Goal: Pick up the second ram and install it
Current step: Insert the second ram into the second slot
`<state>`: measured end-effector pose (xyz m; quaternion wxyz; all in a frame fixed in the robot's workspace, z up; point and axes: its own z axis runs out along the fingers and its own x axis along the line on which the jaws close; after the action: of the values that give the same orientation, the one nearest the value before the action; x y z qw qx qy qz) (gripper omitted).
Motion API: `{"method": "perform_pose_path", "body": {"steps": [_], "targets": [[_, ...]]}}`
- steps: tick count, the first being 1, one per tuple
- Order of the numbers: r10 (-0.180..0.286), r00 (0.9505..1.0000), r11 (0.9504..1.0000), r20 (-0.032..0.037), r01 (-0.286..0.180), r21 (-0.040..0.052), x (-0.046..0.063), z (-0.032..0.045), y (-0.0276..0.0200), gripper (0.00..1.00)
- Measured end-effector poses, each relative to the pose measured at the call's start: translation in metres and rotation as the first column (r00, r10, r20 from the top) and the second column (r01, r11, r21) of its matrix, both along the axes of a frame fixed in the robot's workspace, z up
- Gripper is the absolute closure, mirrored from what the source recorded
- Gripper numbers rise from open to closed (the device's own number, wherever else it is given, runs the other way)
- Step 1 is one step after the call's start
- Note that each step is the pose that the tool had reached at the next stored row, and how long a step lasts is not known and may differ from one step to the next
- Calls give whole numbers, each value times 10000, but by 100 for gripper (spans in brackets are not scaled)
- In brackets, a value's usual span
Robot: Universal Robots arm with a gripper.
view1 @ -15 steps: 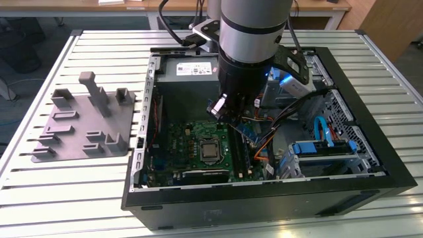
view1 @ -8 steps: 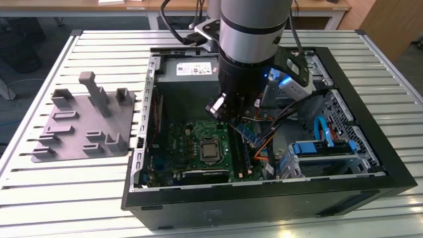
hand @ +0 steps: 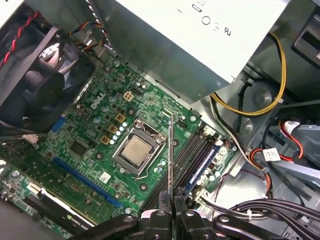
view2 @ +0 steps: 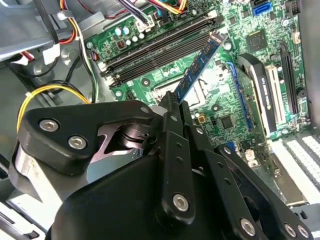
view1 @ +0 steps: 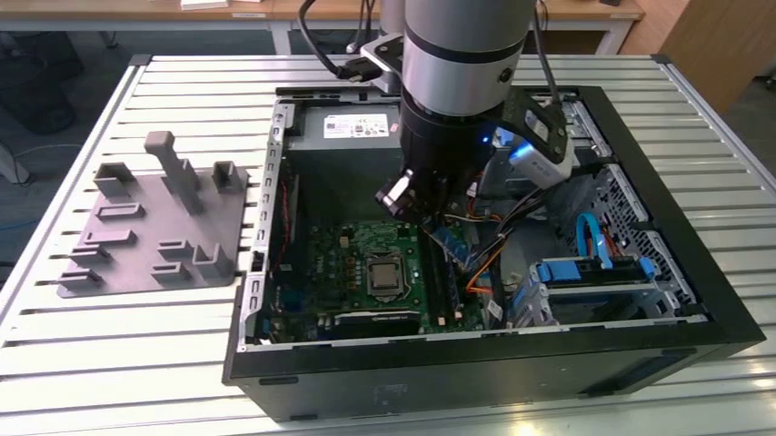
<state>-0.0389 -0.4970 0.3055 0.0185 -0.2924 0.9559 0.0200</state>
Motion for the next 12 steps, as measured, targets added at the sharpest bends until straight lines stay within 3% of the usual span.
{"method": "perform_pose_path", "body": {"steps": [12], "targets": [[-692, 9976, 9976, 0, 692, 0, 0, -3, 0, 86]]}}
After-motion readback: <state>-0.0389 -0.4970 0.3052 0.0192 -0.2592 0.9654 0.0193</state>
